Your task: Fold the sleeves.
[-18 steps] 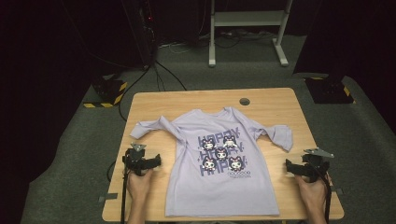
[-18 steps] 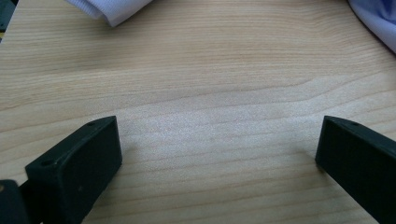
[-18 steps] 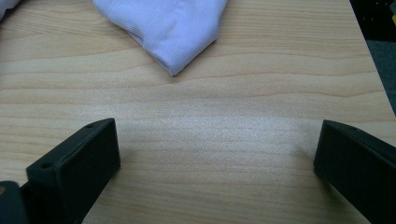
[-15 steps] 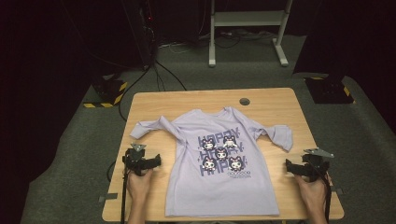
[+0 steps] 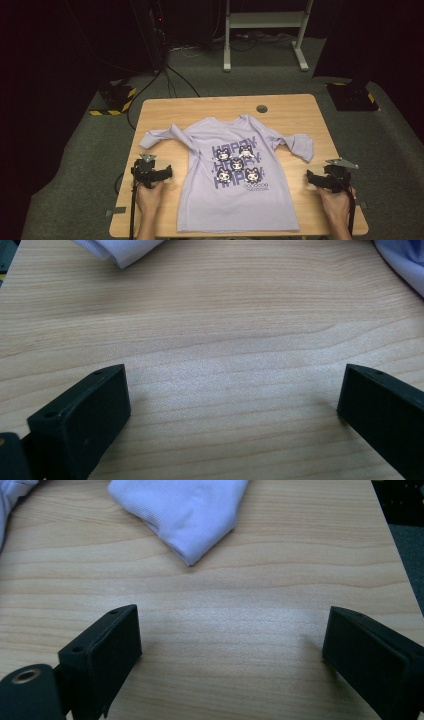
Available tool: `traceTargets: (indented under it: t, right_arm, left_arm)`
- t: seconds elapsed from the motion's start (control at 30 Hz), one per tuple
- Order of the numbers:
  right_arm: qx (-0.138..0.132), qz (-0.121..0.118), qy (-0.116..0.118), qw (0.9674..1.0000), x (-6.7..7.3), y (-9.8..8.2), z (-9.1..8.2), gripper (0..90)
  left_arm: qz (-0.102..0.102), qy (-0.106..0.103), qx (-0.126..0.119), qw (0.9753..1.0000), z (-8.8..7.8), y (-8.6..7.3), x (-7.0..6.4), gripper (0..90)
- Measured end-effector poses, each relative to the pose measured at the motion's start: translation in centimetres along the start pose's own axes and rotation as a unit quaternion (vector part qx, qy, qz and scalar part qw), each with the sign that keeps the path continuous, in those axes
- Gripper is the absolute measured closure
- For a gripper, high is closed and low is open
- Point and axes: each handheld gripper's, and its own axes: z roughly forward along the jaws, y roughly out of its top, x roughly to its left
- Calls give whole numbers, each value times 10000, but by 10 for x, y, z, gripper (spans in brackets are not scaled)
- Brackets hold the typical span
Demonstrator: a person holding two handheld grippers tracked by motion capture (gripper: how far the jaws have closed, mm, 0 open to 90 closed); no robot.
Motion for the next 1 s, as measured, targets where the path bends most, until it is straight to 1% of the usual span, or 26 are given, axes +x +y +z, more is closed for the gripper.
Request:
traceTargets:
  t: [0.07, 0.13, 0.2, 0.27, 0.5, 0.63, 0.67, 0.83, 1.0]
  right_arm:
    - [-33, -2, 31, 10000, 1, 0, -1, 95]
    - [-138, -24, 89, 9999, 5, 2, -5, 105]
    - [-144, -18, 116, 9998, 7, 3, -5, 106]
    - [-199, -95, 155, 9996, 12, 7, -5, 125]
    - [-244, -153, 225, 9993, 21, 19, -3, 164]
    - [-271, -197, 261, 9991, 28, 33, 3, 198]
    - [-271, -197, 261, 9991, 28, 33, 3, 198]
    - [-288, -292, 292, 9987, 35, 49, 15, 257]
    - [-303, -331, 304, 9985, 40, 62, 25, 322]
  left_arm:
    - [-1, 1, 0, 10000, 0, 0, 0, 6]
    - [-1, 0, -3, 10000, 0, 0, 0, 7]
    - [-1, 2, -1, 10000, 0, 0, 0, 7]
    - [-2, 1, 0, 10000, 0, 0, 0, 6]
    - [-5, 1, -2, 10000, 0, 0, 0, 7]
    - [-6, 2, -2, 10000, 0, 0, 0, 7]
    - [-5, 2, -2, 10000, 0, 0, 0, 7]
    - [-7, 1, -6, 10000, 0, 0, 0, 7]
    - [-7, -1, -5, 10000, 0, 0, 0, 7]
